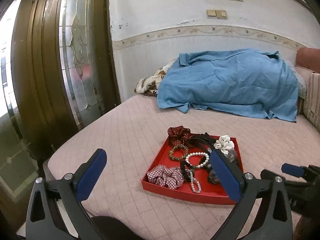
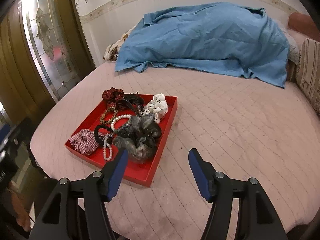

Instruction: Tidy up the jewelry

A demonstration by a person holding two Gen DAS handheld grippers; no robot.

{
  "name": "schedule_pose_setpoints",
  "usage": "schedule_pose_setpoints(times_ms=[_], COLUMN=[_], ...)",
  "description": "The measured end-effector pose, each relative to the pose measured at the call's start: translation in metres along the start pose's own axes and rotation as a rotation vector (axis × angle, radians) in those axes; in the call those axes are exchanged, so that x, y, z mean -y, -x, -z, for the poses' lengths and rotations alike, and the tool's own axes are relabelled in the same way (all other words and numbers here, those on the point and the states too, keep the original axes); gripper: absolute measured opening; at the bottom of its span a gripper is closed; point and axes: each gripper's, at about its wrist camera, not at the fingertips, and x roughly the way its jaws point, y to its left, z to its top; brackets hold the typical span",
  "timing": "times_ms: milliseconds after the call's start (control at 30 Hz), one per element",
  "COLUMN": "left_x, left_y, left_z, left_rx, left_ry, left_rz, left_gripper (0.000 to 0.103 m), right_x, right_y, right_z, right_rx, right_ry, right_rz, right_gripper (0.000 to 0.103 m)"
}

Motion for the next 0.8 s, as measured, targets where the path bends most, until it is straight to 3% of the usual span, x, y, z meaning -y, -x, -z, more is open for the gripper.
schedule_pose_setpoints(times_ms=[167,800], left_x=[0.003,0.01], left_y=[-0.004,-0.008], left_z=[0.004,0.01], left_rx=[-0.062,-0.091], left_ry=[0.005,-0.018], left_rz=[0.016,0.026], left_gripper=[0.103,0.103], right_x=[-0.002,0.003], right_y=[0.006,0.001], right_z=[0.014,0.022], right_rx=[0.02,0.022], right_ry=[0.027,0.045], right_rz=[0.032,0.088], right_gripper=[0.072,0.075])
